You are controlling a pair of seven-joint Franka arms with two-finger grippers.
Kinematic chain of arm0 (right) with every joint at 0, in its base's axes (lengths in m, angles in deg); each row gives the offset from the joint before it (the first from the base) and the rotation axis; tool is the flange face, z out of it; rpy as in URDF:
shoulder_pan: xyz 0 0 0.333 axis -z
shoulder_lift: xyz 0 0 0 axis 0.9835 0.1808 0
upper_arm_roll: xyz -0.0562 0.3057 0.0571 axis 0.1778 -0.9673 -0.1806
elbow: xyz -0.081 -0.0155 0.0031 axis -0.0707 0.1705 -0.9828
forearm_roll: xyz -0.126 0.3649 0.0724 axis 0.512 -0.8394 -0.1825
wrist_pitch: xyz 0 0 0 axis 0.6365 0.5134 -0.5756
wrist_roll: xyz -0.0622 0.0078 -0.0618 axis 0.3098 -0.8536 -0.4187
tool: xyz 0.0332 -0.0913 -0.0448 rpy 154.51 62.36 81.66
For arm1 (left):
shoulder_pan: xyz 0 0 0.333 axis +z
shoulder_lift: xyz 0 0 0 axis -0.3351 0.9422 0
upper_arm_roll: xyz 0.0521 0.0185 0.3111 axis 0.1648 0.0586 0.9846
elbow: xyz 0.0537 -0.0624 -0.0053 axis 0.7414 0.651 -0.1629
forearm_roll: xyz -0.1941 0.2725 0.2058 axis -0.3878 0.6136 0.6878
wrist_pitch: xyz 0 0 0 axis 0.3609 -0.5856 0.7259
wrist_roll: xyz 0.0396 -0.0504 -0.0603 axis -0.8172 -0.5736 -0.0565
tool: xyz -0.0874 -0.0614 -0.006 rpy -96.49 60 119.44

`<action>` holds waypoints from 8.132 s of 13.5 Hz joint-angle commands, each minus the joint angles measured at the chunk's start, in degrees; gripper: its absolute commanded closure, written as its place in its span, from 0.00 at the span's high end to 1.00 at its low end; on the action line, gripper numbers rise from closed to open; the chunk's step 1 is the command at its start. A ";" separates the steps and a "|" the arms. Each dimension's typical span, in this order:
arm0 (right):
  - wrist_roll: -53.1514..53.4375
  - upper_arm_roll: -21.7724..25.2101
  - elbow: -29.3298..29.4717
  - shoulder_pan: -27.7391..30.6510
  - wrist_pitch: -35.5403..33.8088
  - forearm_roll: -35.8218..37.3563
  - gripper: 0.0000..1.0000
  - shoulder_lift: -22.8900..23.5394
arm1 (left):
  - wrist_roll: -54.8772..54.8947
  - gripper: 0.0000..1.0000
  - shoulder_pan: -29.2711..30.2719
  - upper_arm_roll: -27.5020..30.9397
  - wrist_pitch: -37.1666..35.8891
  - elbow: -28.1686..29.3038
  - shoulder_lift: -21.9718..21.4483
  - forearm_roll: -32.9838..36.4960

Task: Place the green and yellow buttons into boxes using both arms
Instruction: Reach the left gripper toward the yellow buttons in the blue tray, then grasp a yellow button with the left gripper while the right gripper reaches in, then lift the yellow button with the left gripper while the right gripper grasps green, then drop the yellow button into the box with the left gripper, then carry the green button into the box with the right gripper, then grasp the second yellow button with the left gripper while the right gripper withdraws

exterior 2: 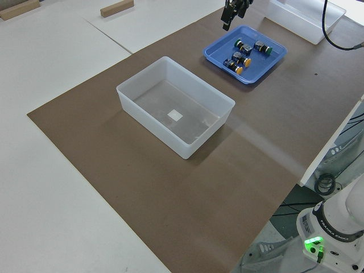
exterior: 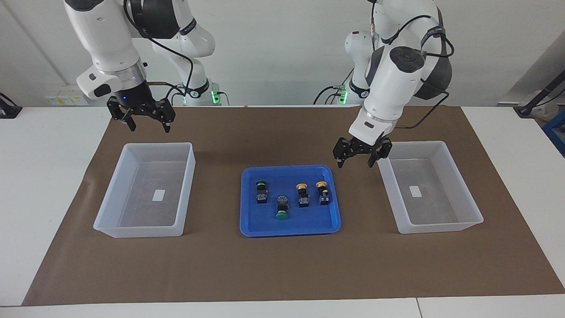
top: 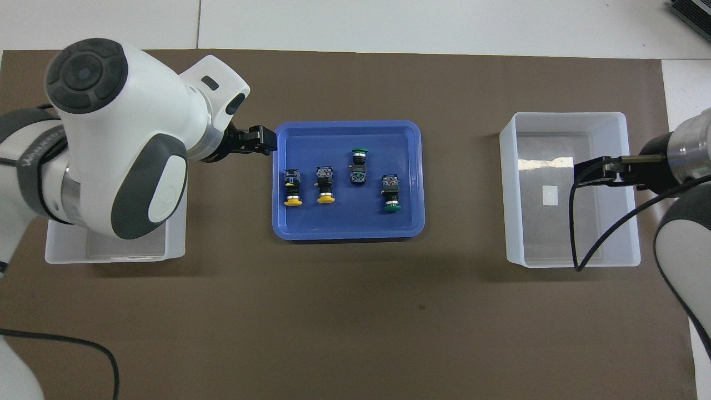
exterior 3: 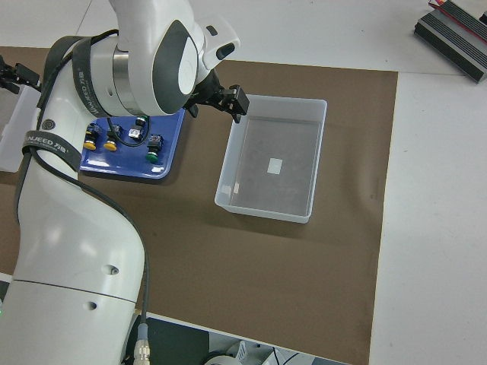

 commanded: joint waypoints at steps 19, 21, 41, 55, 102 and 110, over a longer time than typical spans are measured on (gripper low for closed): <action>-1.33 -0.82 -5.40 -1.21 7.87 -1.05 1.00 -0.51 | -13.39 0.91 -11.23 0.94 31.98 13.38 12.03 -0.39; -1.16 -0.82 -7.59 -2.60 11.02 -1.05 1.00 -0.33 | -13.39 0.82 -11.31 0.94 33.48 14.44 12.12 -0.39; 10.09 -0.74 -9.27 -20.02 43.19 0.01 1.00 21.46 | -13.03 0.00 -3.69 0.85 7.86 -6.19 11.16 -0.83; 22.92 -0.74 -9.53 -24.32 46.64 8.53 0.00 27.27 | 28.95 0.00 22.69 1.46 -1.87 -3.88 6.86 -0.92; -8.65 -0.82 -12.18 3.64 28.19 -3.06 1.00 4.94 | -12.16 0.90 -9.64 1.29 33.30 23.85 4.47 1.98; 5.50 -0.82 -3.22 -9.19 34.85 -3.51 1.00 14.95 | -14.60 0.90 -7.18 1.46 36.29 19.98 7.02 1.72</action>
